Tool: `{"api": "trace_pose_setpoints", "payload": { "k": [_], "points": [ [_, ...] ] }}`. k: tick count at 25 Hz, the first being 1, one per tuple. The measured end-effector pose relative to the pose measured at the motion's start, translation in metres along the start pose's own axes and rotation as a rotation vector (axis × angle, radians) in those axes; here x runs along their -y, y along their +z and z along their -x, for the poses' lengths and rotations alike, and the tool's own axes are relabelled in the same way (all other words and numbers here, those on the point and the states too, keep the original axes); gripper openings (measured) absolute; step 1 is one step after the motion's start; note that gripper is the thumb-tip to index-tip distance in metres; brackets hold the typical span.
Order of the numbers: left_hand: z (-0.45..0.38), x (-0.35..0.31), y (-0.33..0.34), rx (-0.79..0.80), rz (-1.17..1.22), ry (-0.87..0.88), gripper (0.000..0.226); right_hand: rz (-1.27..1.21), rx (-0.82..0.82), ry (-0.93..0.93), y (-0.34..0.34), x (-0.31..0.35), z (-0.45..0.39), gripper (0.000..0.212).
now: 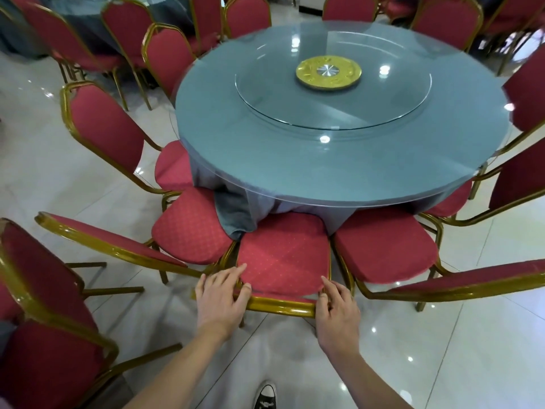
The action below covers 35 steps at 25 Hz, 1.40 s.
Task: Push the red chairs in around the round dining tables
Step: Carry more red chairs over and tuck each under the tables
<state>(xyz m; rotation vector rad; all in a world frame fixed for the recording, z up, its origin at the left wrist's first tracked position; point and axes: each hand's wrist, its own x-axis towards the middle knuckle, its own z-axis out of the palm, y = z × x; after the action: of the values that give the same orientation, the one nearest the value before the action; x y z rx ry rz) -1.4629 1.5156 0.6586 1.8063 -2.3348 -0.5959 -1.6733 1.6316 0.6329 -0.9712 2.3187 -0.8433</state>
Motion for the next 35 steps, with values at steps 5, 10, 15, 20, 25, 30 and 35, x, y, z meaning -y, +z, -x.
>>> {"api": "trace_pose_setpoints", "payload": {
  "k": [5, 10, 15, 20, 25, 30, 35],
  "points": [
    [0.002, 0.003, -0.018, 0.169, 0.053, 0.065, 0.071, 0.015, -0.002, -0.012, -0.001, 0.001, 0.001, 0.046],
    [-0.001, 0.022, -0.035, 0.3, 0.161, 0.177, 0.073, 0.06, -0.007, 0.048, -0.002, 0.007, 0.003, 0.046],
    [-0.031, 0.044, -0.073, 0.167, 0.037, 0.279, 0.072, 0.078, -0.106, -0.044, 0.001, 0.051, -0.002, 0.05],
    [-0.066, 0.065, -0.12, 0.053, -0.01, 0.309, 0.071, 0.063, -0.095, -0.204, 0.02, 0.123, -0.024, 0.055],
    [-0.108, 0.102, -0.156, -0.033, -0.072, 0.237, 0.07, 0.058, -0.066, -0.304, 0.053, 0.173, -0.072, 0.052],
    [-0.14, 0.128, -0.182, -0.06, -0.108, 0.138, 0.071, 0.033, -0.028, -0.384, 0.084, 0.223, -0.114, 0.05],
    [-0.16, 0.151, -0.197, -0.102, -0.122, 0.045, 0.071, 0.001, 0.039, -0.47, 0.107, 0.258, -0.135, 0.051]
  ]
}}
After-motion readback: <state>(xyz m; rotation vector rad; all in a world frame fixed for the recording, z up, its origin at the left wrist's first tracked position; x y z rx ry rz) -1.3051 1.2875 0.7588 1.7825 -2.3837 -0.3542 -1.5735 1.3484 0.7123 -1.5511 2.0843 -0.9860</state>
